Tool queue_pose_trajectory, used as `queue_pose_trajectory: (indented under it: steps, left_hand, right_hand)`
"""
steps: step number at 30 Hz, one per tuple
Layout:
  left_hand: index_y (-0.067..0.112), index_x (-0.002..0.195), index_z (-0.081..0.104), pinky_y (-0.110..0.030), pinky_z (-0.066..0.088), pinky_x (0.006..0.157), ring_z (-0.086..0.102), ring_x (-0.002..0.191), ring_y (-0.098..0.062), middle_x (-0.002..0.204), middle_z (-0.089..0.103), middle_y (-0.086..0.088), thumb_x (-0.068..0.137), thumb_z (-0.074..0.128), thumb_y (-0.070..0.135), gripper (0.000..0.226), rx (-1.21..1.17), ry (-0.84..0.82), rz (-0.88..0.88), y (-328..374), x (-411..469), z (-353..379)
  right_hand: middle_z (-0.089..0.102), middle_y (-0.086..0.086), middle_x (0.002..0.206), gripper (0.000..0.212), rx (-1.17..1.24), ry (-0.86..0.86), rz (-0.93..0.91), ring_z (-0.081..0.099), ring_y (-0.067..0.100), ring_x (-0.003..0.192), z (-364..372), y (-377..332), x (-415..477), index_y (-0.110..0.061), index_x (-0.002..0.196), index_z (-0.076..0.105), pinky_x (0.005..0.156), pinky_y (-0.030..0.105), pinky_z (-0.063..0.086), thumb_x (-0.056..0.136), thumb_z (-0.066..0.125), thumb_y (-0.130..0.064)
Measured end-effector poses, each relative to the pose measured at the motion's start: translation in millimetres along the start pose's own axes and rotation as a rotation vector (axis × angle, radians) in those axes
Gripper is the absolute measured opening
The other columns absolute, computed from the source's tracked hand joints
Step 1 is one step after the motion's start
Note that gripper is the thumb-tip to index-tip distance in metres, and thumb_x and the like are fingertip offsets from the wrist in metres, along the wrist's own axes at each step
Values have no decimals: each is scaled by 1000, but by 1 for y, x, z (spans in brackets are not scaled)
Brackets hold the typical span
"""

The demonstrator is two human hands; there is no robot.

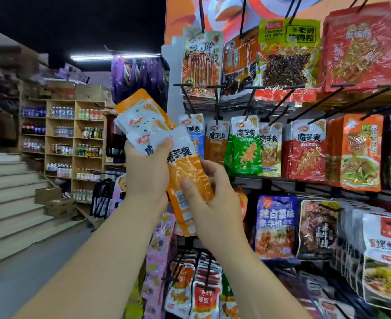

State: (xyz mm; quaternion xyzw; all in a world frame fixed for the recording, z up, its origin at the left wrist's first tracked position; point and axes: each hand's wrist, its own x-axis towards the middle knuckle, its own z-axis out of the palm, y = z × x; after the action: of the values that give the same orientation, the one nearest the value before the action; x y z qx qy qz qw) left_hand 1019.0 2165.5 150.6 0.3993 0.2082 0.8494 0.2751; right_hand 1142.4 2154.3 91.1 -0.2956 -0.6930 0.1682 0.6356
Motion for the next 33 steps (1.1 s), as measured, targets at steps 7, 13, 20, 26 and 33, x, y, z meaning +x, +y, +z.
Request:
queue_pose_trajectory:
  steps: [7, 13, 20, 26, 33]
  left_hand:
    - [23, 140, 51, -56, 58, 97, 72, 115, -22, 126, 73, 0, 101, 65, 9, 44, 175, -175, -33, -6, -14, -23]
    - [23, 137, 52, -52, 62, 89, 73, 112, -27, 121, 76, 1, 103, 63, 12, 38, 164, -133, -167, -20, -50, -60]
    - [48, 133, 57, -58, 52, 105, 68, 122, -22, 131, 71, 11, 98, 59, 54, 36, 191, -23, -272, -35, -75, -87]
    - [32, 136, 58, -56, 52, 106, 69, 121, -22, 129, 73, 6, 106, 58, 27, 30, 247, -80, -224, -36, -84, -95]
    - [31, 134, 55, -53, 59, 94, 74, 113, -23, 123, 76, 3, 102, 62, 7, 40, 167, -75, -229, -37, -95, -90]
  right_hand:
    - [66, -17, 126, 41, 66, 14, 66, 65, 7, 115, 11, 15, -29, -40, 140, 52, 98, 42, 55, 100, 65, -38]
    - [68, -22, 109, 30, 154, -65, 194, 70, 3, 95, 19, 31, -74, -43, 126, 52, 80, 29, 58, 101, 65, -32]
    - [61, -41, 98, 23, 208, -92, 322, 66, -8, 84, 19, 39, -99, -42, 121, 50, 66, 23, 56, 104, 59, -29]
    - [61, -43, 94, 22, 289, -78, 333, 63, -16, 83, 17, 38, -100, -37, 117, 51, 63, 8, 49, 104, 60, -23]
    - [67, -28, 98, 18, 234, 38, 328, 70, 3, 80, 25, 35, -102, -34, 113, 48, 64, 23, 57, 102, 62, -32]
